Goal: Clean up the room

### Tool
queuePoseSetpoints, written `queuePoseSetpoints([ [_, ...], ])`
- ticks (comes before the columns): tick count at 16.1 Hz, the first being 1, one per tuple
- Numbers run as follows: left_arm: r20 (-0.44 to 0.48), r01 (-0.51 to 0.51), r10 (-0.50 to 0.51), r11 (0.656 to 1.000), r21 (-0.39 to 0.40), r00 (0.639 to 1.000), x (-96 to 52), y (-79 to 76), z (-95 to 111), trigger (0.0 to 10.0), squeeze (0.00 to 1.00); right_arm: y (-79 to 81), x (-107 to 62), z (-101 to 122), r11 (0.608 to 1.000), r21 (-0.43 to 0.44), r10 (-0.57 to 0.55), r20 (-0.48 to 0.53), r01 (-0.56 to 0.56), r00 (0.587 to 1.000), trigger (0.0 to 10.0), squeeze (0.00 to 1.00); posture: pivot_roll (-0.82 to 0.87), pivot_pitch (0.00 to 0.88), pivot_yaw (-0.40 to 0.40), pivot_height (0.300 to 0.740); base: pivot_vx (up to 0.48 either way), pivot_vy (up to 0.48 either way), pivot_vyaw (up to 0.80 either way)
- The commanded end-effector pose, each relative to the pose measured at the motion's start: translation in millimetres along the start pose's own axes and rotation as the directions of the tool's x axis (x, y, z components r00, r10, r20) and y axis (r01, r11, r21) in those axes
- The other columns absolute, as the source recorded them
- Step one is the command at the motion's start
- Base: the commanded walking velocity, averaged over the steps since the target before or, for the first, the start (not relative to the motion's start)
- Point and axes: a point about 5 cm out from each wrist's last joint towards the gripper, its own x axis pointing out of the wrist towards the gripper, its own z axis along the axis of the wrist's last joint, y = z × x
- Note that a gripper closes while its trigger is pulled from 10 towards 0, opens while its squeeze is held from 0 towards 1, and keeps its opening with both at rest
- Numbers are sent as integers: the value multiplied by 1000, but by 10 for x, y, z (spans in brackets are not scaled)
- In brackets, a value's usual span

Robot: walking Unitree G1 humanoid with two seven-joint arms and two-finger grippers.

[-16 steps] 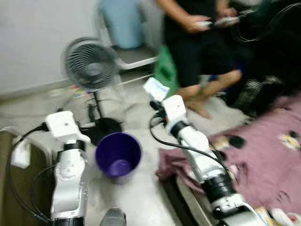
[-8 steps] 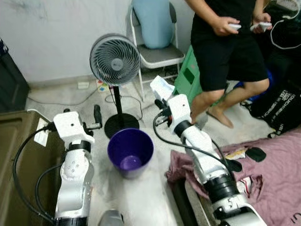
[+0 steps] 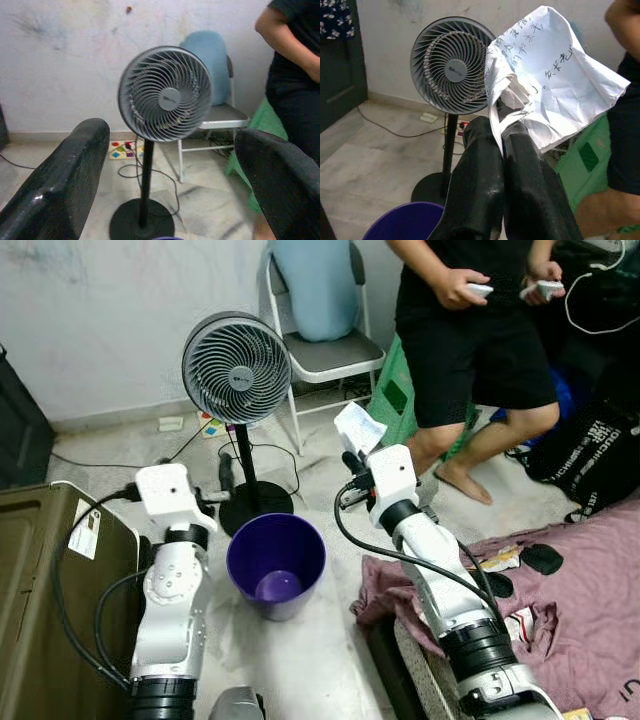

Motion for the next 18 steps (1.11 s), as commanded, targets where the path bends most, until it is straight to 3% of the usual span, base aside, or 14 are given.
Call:
queuePoseSetpoints([
  [1,6,10,-10,1000,-2,1000,27,-22,15,10000,0,-35,-4,35,1000,-3,-16,13,16,1000,10000,0,-16,10,11,740,0,0,0],
  [4,6,8,-8,1000,-1,1000,29,2,4,10000,0,-32,11,52,1000,-8,-19,18,19,1000,10000,0,-18,3,18,740,0,0,0],
  [12,-3,77,-77,997,-8,997,108,-123,-20,10000,0,-126,-78,16,995,-6,-100,10,100,995,10000,0,-52,11,66,740,0,0,0],
  [16,-4,81,-81,997,-7,997,111,-116,-11,10000,0,-100,-90,25,994,-4,-113,14,113,994,10000,0,-46,26,79,740,0,0,0],
  [18,-5,82,-82,997,-4,997,103,-105,-5,10000,0,-54,-86,32,993,6,-119,16,119,993,10000,0,-44,36,86,740,0,0,800],
])
